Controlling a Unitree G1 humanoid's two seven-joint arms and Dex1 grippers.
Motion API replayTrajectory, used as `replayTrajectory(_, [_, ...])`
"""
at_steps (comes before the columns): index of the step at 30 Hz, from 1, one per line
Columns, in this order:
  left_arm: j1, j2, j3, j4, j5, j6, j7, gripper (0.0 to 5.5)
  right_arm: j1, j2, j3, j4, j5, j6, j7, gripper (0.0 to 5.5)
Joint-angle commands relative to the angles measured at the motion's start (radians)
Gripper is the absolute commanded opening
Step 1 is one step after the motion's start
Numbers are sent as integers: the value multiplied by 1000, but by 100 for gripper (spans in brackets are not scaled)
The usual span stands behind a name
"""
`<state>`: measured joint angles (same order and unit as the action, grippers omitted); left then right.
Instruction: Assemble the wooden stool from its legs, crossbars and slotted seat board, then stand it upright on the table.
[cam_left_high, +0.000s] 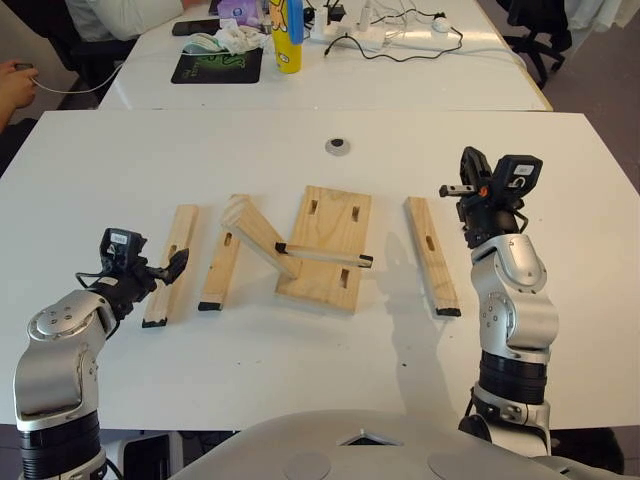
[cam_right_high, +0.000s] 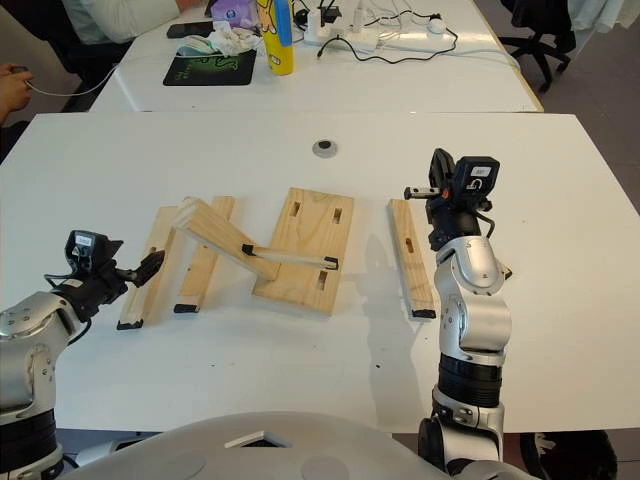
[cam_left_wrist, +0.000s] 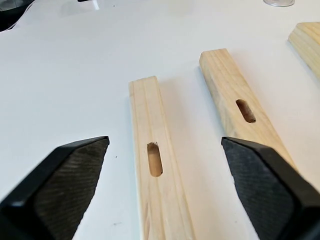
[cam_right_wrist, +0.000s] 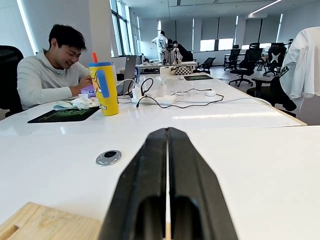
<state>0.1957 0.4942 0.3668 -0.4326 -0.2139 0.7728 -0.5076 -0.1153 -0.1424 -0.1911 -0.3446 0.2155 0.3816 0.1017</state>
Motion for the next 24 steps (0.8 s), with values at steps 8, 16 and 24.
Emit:
replayTrajectory(8, [84,-5,-51,100,-6,-21,11,428,5,8,-7,-22,16,8,-17,0])
replayTrajectory(16, [88,-3,-58,118,14,-116,37,331,-2,4,-4,-16,16,9,-13,0])
replayTrajectory(24, [44,-24,-39,75,-64,-69,46,217,-15,2,-5,-7,16,9,-13,0])
